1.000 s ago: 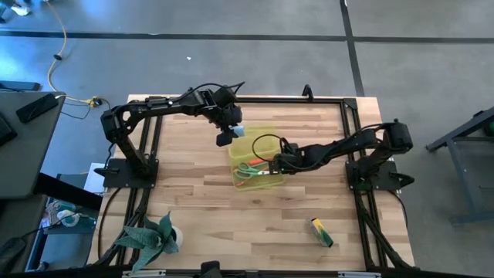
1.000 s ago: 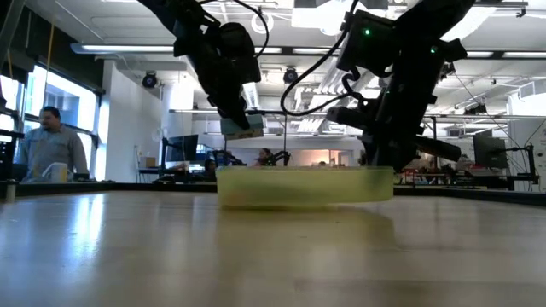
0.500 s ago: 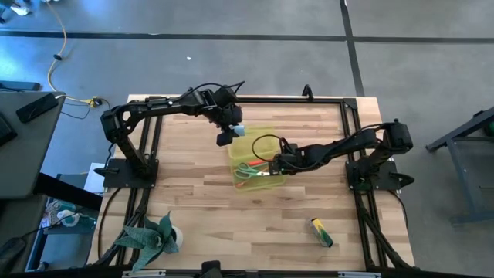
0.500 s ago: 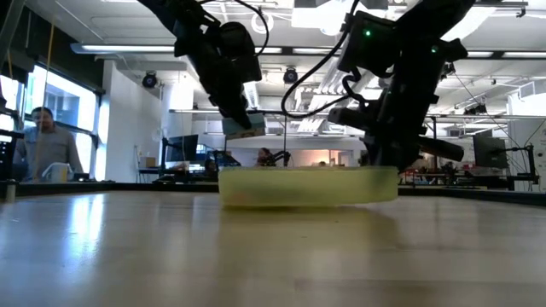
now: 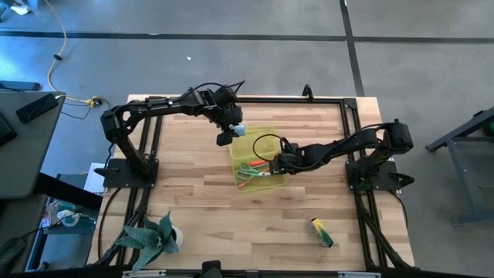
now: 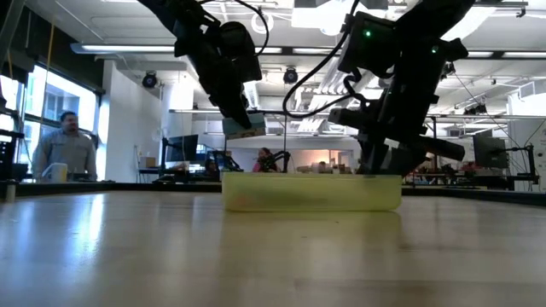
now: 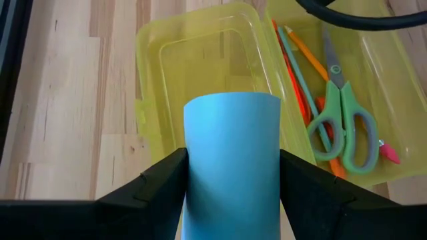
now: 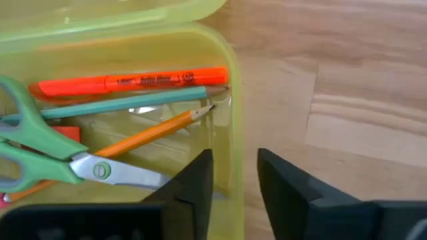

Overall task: Pack school essentials
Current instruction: Put the blue sticky notes into the yellow storage box

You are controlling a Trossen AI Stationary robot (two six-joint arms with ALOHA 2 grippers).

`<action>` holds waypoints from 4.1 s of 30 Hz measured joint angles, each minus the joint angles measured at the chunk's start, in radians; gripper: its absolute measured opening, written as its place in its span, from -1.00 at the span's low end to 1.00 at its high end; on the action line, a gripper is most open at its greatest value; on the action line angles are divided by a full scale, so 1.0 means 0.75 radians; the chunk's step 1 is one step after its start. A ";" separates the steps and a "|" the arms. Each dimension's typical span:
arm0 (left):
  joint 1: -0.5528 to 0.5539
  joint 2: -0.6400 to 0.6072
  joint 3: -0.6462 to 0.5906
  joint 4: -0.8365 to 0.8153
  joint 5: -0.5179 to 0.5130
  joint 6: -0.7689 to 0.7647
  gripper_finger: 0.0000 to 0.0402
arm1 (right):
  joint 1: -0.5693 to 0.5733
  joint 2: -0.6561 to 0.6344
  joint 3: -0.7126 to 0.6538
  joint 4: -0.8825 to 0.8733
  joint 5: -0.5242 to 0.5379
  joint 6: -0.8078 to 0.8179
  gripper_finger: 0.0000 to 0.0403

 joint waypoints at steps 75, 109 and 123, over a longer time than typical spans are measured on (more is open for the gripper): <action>-0.613 0.309 0.001 0.587 -0.354 -0.630 0.19 | -0.193 -0.519 -0.002 -0.421 0.476 -0.808 -0.39; -0.611 0.308 0.007 0.751 -0.313 -0.633 0.44 | -0.193 -0.519 -0.002 -0.421 0.474 -0.808 -0.39; -0.593 0.308 0.007 0.693 -0.306 -0.699 0.45 | -0.192 -0.519 -0.002 -0.422 0.474 -0.809 -0.39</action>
